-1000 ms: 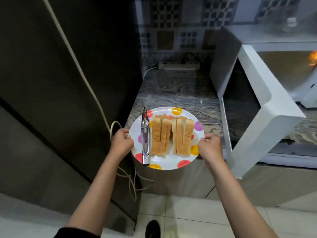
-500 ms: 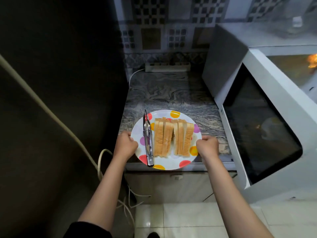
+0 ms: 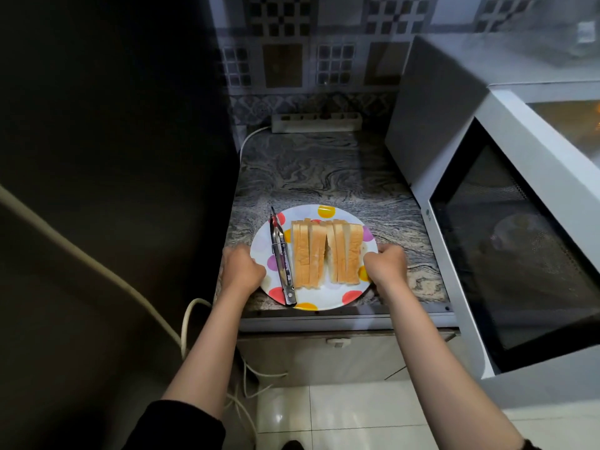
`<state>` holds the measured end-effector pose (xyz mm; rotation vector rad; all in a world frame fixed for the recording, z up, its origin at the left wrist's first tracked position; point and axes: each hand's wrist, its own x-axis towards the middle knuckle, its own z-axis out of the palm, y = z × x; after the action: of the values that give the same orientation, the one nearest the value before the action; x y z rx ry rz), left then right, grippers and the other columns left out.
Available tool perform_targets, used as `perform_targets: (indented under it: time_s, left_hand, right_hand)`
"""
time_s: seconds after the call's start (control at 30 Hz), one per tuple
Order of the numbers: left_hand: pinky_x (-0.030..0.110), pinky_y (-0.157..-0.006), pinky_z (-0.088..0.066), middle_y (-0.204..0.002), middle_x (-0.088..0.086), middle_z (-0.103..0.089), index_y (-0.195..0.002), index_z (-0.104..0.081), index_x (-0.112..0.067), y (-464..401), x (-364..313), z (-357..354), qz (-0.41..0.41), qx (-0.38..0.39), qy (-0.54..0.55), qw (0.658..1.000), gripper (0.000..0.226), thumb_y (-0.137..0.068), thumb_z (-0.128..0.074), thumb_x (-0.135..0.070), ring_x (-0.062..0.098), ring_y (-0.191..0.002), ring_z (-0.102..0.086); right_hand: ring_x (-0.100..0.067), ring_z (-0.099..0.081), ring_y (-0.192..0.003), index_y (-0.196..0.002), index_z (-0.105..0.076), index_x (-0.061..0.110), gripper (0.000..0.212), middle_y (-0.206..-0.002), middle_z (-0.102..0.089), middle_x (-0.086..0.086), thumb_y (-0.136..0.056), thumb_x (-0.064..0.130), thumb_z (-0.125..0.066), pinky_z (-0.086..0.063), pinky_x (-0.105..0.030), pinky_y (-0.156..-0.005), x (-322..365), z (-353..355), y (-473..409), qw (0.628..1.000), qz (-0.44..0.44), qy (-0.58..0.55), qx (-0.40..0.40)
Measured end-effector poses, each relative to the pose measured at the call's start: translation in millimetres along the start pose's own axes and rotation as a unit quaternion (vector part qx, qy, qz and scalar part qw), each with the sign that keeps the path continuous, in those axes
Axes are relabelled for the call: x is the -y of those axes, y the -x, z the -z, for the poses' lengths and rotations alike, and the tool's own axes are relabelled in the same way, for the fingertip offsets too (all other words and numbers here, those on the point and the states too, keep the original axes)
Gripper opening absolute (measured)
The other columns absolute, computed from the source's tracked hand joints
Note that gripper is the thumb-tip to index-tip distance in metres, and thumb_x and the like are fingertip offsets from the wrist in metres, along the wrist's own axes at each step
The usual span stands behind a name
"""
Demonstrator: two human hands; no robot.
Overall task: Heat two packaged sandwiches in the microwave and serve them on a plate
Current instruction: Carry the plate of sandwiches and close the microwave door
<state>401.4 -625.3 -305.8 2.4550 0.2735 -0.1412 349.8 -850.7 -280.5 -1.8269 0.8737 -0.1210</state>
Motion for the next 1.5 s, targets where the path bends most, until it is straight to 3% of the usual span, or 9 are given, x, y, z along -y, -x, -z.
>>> perform_targets:
  time_s: [0.17,0.3,0.4,0.57,0.77,0.9,1.1,1.3,1.5]
  left_hand:
    - [0.038,-0.091,-0.043,-0.126,0.018,-0.041,-0.110,-0.055,-0.004,-0.1,1.8,-1.1,0.008,0.016,-0.003,1.000,0.031,-0.079,-0.050,-0.003,0.034,-0.116,-0.044]
    - [0.042,-0.095,-0.034,-0.127,0.019,-0.041,-0.109,-0.055,-0.006,7.5,-9.4,7.6,0.056,-0.009,-0.007,0.998,0.030,-0.079,-0.056,-0.007,0.039,-0.114,-0.045]
    - [0.046,-0.102,-0.029,-0.132,0.020,-0.039,-0.120,-0.051,-0.007,14.6,-26.2,17.5,0.041,-0.061,0.020,0.997,0.034,-0.087,-0.049,-0.012,0.040,-0.120,-0.041]
    - [0.047,-0.111,-0.026,-0.141,0.014,-0.035,-0.130,-0.046,-0.011,35.0,-69.4,23.6,-0.082,-0.106,0.101,0.986,0.039,-0.093,-0.047,-0.022,0.034,-0.131,-0.032]
    - [0.033,-0.110,-0.021,-0.146,0.010,-0.036,-0.131,-0.048,-0.010,81.7,-139.8,12.0,-0.308,-0.078,0.173,0.932,0.044,-0.092,-0.055,-0.028,0.026,-0.135,-0.031]
    - [0.044,-0.118,-0.015,-0.157,0.004,-0.019,-0.140,-0.039,-0.014,119.9,-181.7,6.6,-0.420,0.007,0.208,0.883,0.052,-0.093,-0.053,-0.033,0.019,-0.145,-0.013]
    - [0.052,-0.114,0.000,-0.159,-0.009,-0.001,-0.148,-0.023,-0.029,148.9,-232.8,-3.2,-0.560,0.124,0.182,0.799,0.058,-0.096,-0.049,-0.033,0.007,-0.146,0.004]
    - [0.065,-0.113,-0.007,-0.158,-0.012,-0.013,-0.140,-0.037,-0.038,154.6,-277.6,-41.3,-0.616,0.162,0.150,0.756,0.048,-0.094,-0.049,-0.036,0.008,-0.146,-0.002]
    - [0.066,-0.108,-0.007,-0.145,-0.008,-0.039,-0.129,-0.052,-0.033,166.5,-312.0,-86.5,-0.624,0.038,0.155,0.765,0.039,-0.090,-0.058,-0.032,0.015,-0.144,-0.017]
  right_hand:
    - [-0.030,-0.058,-0.073,-0.068,-0.060,0.015,0.019,-0.073,-0.062,-0.007,-0.076,0.000,-0.050,-0.041,-0.030,-0.058,6.2,4.6,13.7,1.000,0.023,-0.002,0.000]
    - [-0.032,-0.056,-0.114,-0.128,-0.054,0.004,0.045,-0.123,-0.061,-0.016,-0.083,0.000,-0.048,-0.044,-0.033,-0.088,25.3,21.7,33.7,0.998,0.050,0.026,-0.005]
    - [-0.029,-0.052,-0.119,-0.136,-0.046,0.008,0.048,-0.131,-0.056,-0.012,-0.088,0.008,-0.048,-0.040,-0.030,-0.089,40.4,37.5,51.3,0.990,0.111,0.086,-0.011]
    - [-0.028,-0.023,-0.143,-0.133,-0.047,0.007,0.044,-0.152,-0.031,-0.012,-0.092,0.024,-0.051,-0.020,-0.044,-0.115,61.1,75.1,105.4,0.929,0.259,0.253,-0.080]
    - [-0.029,-0.004,-0.147,-0.138,-0.043,0.011,0.053,-0.157,-0.019,-0.011,-0.090,0.031,-0.054,0.001,-0.062,-0.111,69.5,129.4,181.6,0.840,0.357,0.333,-0.236]
    - [-0.035,-0.002,-0.146,-0.142,-0.036,0.012,0.063,-0.157,-0.018,-0.014,-0.086,0.034,-0.058,0.006,-0.072,-0.102,62.2,154.8,194.0,0.814,0.309,0.390,-0.300]
    - [-0.037,0.008,-0.145,-0.148,-0.021,0.012,0.072,-0.158,-0.003,-0.019,-0.089,0.036,-0.056,0.006,-0.068,-0.107,47.5,182.0,179.6,0.825,0.217,0.421,-0.307]
    - [-0.034,-0.043,-0.131,-0.128,-0.054,0.006,0.061,-0.139,-0.050,-0.017,-0.075,0.033,-0.070,-0.026,-0.068,-0.101,25.5,211.1,143.9,0.796,0.194,0.448,-0.359]
    - [-0.026,-0.062,-0.112,-0.120,-0.062,0.010,0.052,-0.124,-0.065,-0.007,-0.071,0.010,-0.075,-0.045,-0.053,-0.094,-6.0,283.2,93.6,0.759,0.315,0.418,-0.388]
